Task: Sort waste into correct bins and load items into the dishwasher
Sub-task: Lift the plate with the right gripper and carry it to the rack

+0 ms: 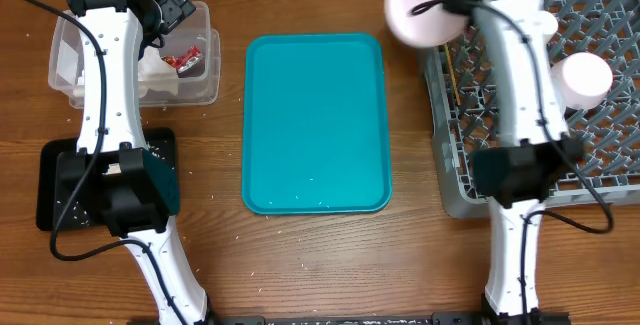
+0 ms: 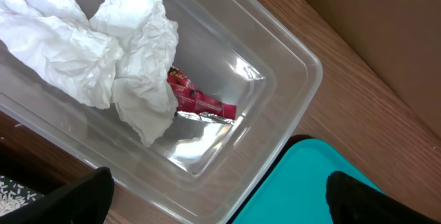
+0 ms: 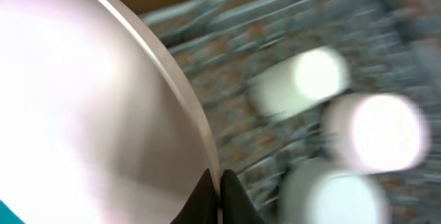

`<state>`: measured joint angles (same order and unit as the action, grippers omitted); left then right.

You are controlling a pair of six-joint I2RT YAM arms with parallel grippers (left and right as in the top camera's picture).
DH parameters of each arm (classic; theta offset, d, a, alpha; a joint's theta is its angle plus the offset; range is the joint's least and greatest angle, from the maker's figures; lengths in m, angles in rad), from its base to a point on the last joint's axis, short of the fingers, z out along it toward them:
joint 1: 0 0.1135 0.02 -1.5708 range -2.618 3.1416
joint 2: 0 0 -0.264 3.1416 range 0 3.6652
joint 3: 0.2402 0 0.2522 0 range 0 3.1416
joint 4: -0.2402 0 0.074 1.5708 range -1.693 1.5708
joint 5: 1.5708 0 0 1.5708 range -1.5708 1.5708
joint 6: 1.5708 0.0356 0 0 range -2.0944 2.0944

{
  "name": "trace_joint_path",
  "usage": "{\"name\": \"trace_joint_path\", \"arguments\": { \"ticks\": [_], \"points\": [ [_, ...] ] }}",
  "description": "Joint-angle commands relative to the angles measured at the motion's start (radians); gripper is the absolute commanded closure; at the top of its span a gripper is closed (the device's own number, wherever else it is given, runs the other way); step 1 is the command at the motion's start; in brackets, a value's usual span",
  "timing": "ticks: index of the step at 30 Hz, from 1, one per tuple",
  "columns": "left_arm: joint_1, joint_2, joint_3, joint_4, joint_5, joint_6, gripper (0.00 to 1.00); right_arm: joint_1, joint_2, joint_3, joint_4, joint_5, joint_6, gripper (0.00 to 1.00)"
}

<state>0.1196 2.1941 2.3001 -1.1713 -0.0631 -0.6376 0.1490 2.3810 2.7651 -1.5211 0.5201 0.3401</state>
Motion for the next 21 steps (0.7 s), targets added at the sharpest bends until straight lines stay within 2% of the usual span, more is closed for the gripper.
{"name": "trace_joint_path", "arguments": {
  "ticks": [1,10,21],
  "points": [
    [-0.002,-0.003,0.019,0.000,0.005,-0.013,0.00,-0.051,-0.021,0.017,0.009,0.175,0.013,0.96],
    [-0.002,-0.003,0.019,0.000,0.005,-0.013,0.00,-0.148,-0.006,0.003,0.015,0.177,0.058,0.96],
    [-0.002,-0.003,0.019,0.000,0.005,-0.013,0.00,-0.151,0.038,0.002,0.075,0.247,0.053,0.96]
  ]
}}
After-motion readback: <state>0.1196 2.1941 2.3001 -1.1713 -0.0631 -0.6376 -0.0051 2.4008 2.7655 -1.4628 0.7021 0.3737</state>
